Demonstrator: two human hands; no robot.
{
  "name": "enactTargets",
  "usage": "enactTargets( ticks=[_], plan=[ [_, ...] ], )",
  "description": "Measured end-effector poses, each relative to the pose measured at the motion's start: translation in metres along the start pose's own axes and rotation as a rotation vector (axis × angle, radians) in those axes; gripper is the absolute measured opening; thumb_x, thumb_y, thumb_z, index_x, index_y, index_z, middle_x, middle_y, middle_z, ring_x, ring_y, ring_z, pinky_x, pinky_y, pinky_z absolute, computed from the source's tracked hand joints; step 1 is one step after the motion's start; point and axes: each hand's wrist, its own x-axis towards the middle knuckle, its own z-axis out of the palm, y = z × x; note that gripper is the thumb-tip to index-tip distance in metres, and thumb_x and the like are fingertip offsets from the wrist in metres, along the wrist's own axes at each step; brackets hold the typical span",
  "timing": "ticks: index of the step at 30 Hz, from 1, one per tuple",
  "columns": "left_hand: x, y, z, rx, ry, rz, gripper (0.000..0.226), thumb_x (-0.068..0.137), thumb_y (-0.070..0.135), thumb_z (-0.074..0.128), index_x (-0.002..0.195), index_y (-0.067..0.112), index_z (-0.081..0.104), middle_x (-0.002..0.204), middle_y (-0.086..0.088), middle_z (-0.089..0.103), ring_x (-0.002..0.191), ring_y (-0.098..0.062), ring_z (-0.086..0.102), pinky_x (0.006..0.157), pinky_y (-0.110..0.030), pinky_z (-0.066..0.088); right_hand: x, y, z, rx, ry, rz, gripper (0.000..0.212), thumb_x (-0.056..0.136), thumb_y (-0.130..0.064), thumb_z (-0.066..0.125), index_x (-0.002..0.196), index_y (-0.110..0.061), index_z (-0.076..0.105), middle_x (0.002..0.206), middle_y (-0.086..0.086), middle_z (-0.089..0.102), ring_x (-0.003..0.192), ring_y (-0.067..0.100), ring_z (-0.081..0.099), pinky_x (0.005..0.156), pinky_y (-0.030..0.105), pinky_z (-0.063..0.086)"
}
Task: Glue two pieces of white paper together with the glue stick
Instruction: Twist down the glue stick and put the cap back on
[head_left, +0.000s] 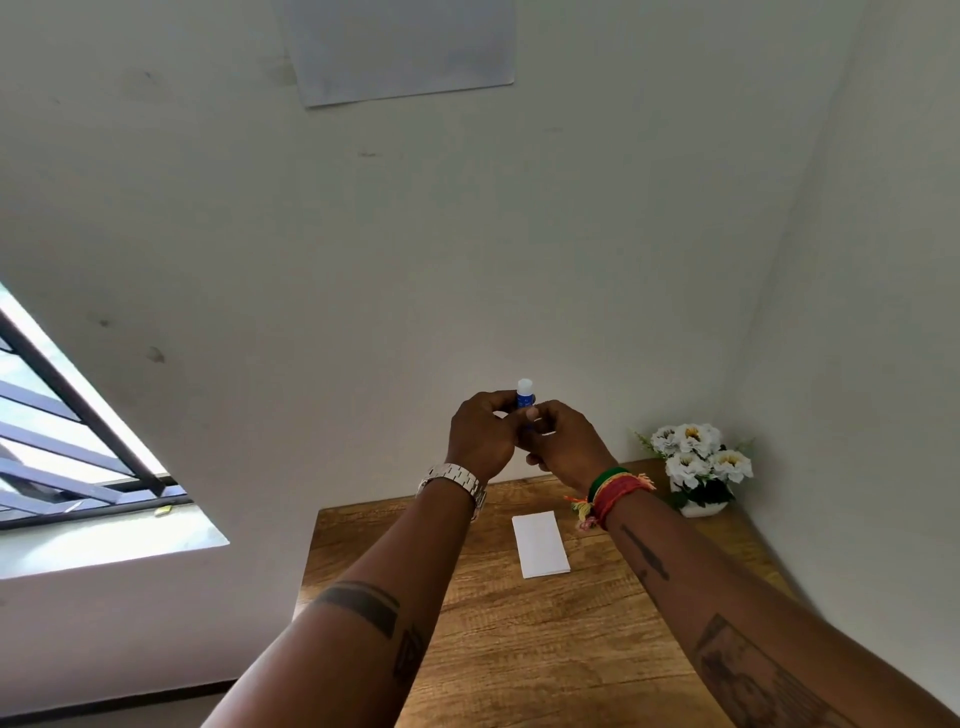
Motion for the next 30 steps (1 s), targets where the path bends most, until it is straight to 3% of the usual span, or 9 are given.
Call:
enactTargets(
  ticks=[4, 10, 16, 22, 24, 27, 30],
  plan=[
    [0.002, -0.002, -0.001, 0.018, -0.002, 0.002, 0.032, 0.091, 0.031, 0.072, 0.121, 0.02, 0.073, 0.12, 0.0, 0.071, 0.101, -0.016, 0.063, 0.085, -0.026, 0.043, 0.0, 0.003, 0.0, -0.033, -0.044, -0.052, 0.029, 0.099, -0.022, 0.062, 0.128, -0.017, 0.063, 0.113, 0.001, 0.07, 0.076, 0.016, 0.072, 0.069, 0.026, 0.054],
    [0.0, -0.005, 0.005, 0.004, -0.013, 0.011, 0.028, 0.09, 0.031, 0.073, 0.117, 0.022, 0.075, 0.117, 0.001, 0.072, 0.102, -0.018, 0.065, 0.091, -0.032, 0.051, 0.004, 0.007, 0.001, -0.105, 0.053, 0.019, 0.02, 0.092, -0.031, 0.072, 0.102, -0.017, 0.062, 0.091, 0.001, 0.07, 0.076, 0.023, 0.072, 0.072, 0.033, 0.056],
    [0.003, -0.01, 0.008, -0.014, -0.028, -0.001, 0.029, 0.091, 0.029, 0.073, 0.118, 0.021, 0.075, 0.117, 0.001, 0.071, 0.099, -0.015, 0.062, 0.09, -0.029, 0.048, 0.002, 0.013, -0.001, -0.063, -0.013, -0.056, 0.026, 0.1, -0.026, 0.061, 0.125, -0.021, 0.063, 0.114, -0.001, 0.069, 0.075, 0.014, 0.073, 0.068, 0.024, 0.054],
    [0.002, -0.018, 0.022, -0.016, -0.06, -0.031, 0.029, 0.091, 0.029, 0.072, 0.118, 0.02, 0.074, 0.119, 0.0, 0.071, 0.101, -0.018, 0.063, 0.089, -0.029, 0.048, 0.004, 0.025, 0.0, -0.144, 0.075, 0.044, 0.022, 0.092, -0.029, 0.072, 0.104, -0.014, 0.062, 0.1, 0.003, 0.07, 0.078, 0.024, 0.071, 0.075, 0.033, 0.053],
    [0.001, -0.023, 0.026, -0.018, -0.071, -0.046, 0.029, 0.09, 0.03, 0.073, 0.118, 0.02, 0.074, 0.118, -0.001, 0.071, 0.101, -0.019, 0.064, 0.089, -0.03, 0.05, 0.003, 0.032, -0.001, -0.132, 0.026, 0.051, 0.026, 0.091, -0.028, 0.074, 0.11, -0.017, 0.059, 0.103, -0.002, 0.067, 0.084, 0.021, 0.068, 0.078, 0.032, 0.054],
    [0.0, -0.035, 0.033, 0.007, -0.079, -0.071, 0.032, 0.091, 0.031, 0.073, 0.12, 0.019, 0.073, 0.118, -0.001, 0.071, 0.1, -0.017, 0.063, 0.09, -0.03, 0.048, 0.002, 0.046, -0.008, -0.157, -0.071, 0.052, 0.039, 0.088, -0.024, 0.076, 0.121, -0.028, 0.054, 0.102, -0.01, 0.064, 0.089, 0.008, 0.063, 0.073, 0.019, 0.046],
    [-0.002, -0.051, 0.045, 0.03, -0.096, -0.106, 0.03, 0.089, 0.033, 0.074, 0.116, 0.02, 0.075, 0.115, 0.001, 0.072, 0.097, -0.016, 0.063, 0.087, -0.029, 0.046, 0.001, 0.07, -0.017, -0.173, -0.074, 0.135, 0.035, 0.091, -0.014, 0.068, 0.121, -0.028, 0.059, 0.105, -0.003, 0.067, 0.092, 0.015, 0.065, 0.068, 0.022, 0.049]
  ],
)
